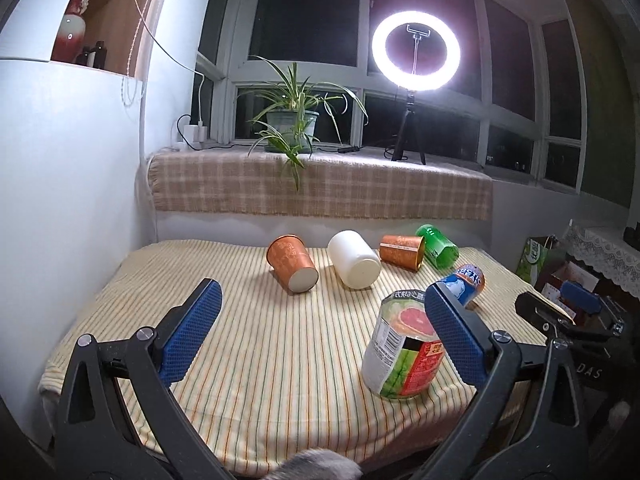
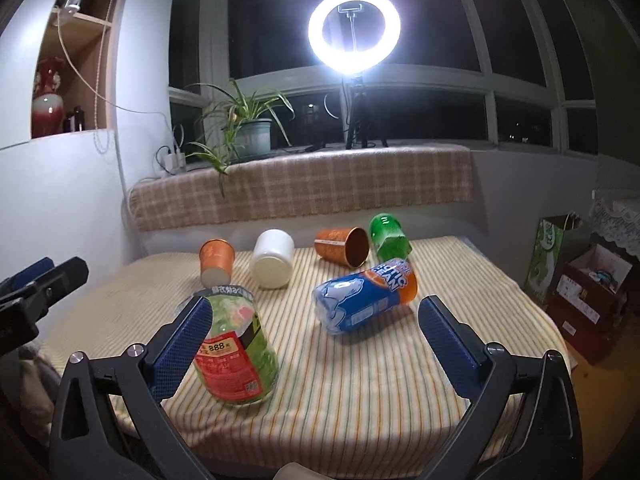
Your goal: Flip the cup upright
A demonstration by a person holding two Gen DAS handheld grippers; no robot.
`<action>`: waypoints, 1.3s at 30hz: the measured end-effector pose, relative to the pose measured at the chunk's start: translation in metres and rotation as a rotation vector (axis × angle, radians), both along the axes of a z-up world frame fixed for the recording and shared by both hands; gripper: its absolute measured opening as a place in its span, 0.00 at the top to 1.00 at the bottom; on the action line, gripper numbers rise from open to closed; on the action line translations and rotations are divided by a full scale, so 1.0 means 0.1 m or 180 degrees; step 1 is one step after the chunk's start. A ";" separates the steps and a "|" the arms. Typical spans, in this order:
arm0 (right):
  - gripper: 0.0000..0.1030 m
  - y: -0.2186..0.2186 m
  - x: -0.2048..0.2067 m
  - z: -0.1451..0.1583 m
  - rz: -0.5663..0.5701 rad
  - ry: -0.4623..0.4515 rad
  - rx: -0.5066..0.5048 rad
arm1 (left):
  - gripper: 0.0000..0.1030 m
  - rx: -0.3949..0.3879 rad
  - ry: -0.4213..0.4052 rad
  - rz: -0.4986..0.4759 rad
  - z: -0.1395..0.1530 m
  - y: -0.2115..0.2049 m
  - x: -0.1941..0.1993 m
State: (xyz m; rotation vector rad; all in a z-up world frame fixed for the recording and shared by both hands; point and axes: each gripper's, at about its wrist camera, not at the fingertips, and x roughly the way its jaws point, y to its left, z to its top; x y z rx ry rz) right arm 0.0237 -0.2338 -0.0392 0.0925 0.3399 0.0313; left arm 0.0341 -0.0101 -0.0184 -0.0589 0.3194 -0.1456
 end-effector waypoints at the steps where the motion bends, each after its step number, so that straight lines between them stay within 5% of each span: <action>1: 0.00 0.01 0.00 0.01 -0.0007 -0.0009 -0.0016 | 0.00 -0.0006 0.0008 0.0007 0.00 0.00 0.00; 39: 0.00 -0.01 0.08 -0.17 -0.0048 0.0257 0.0029 | 0.00 -0.0082 0.0001 0.0163 -0.01 0.04 -0.02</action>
